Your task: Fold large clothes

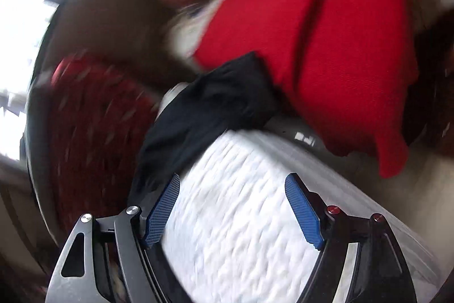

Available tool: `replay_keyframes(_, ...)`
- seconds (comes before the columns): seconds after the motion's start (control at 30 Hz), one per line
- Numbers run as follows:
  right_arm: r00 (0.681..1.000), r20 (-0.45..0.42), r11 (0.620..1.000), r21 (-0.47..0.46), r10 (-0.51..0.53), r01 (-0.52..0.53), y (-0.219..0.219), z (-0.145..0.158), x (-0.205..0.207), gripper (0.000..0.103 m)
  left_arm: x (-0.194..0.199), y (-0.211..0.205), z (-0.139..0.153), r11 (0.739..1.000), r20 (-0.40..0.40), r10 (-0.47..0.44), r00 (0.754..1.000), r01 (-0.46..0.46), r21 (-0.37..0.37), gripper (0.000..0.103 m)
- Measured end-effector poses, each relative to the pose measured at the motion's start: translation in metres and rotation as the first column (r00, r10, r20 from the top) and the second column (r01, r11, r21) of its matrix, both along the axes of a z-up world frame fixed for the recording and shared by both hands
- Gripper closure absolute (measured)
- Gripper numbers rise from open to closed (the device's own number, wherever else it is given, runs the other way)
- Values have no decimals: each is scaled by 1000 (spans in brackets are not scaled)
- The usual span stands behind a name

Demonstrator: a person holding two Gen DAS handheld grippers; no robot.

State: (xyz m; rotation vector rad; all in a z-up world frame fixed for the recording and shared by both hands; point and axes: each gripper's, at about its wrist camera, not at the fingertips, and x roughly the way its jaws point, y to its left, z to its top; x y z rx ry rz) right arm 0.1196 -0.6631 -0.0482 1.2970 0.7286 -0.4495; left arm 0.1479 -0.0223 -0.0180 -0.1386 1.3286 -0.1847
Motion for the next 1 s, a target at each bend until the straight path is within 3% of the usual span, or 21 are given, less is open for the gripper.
replay_keyframes(0.13, 993, 17, 968, 224, -121, 114, -4, -54, 26, 23, 15, -9, -10, 1000, -40, 17, 999, -18, -24, 55)
replay_keyframes(0.23, 994, -1, 962, 251, -111, 108, -5, -75, 52, 22, 29, -19, -8, 1000, -35, 4, 999, -4, 3, 55)
replay_keyframes(0.33, 989, -28, 965, 217, -144, 147, -13, -89, 79, 20, 41, -29, -5, 1000, -29, -12, 1000, 12, 4, 55)
replay_keyframes(0.43, 972, 26, 933, 289, -232, 215, -18, -101, 80, 21, 47, -35, -3, 999, -26, -17, 1000, 17, -28, 55)
replay_keyframes(0.47, 963, 70, 931, 281, -260, 231, -19, -97, 77, 25, 49, -37, -3, 999, -23, -19, 1000, 18, -35, 55)
replay_keyframes(0.5, 956, 125, 937, 266, -265, 225, -21, -90, 76, 45, 52, -39, -3, 999, -21, -25, 999, 24, -36, 55)
replay_keyframes(0.53, 958, 148, 948, 243, -246, 206, -23, -81, 75, 80, 57, -42, -2, 999, -16, -30, 999, 29, -26, 55)
replay_keyframes(0.57, 962, 167, 961, 207, -217, 181, -25, -68, 75, 94, 62, -43, 0, 999, -3, -31, 1000, 31, -18, 55)
replay_keyframes(0.7, 946, 233, 974, 33, -225, 224, -40, -5, 54, 94, 87, -38, 11, 1000, 77, -5, 997, 6, -4, 51)
replay_keyframes(0.77, 949, 204, 965, -55, -242, 258, -54, 24, 46, 94, 101, -31, 6, 1000, 76, 27, 997, -26, -18, 51)
replay_keyframes(0.9, 960, 139, 957, -130, -241, 259, -66, 66, 45, 94, 116, -16, -10, 998, 46, 51, 998, -49, -48, 51)
replay_keyframes(1.0, 971, 144, 961, -175, -189, 213, -52, 86, 44, 94, 115, -9, -13, 996, 52, 45, 998, -41, -77, 50)
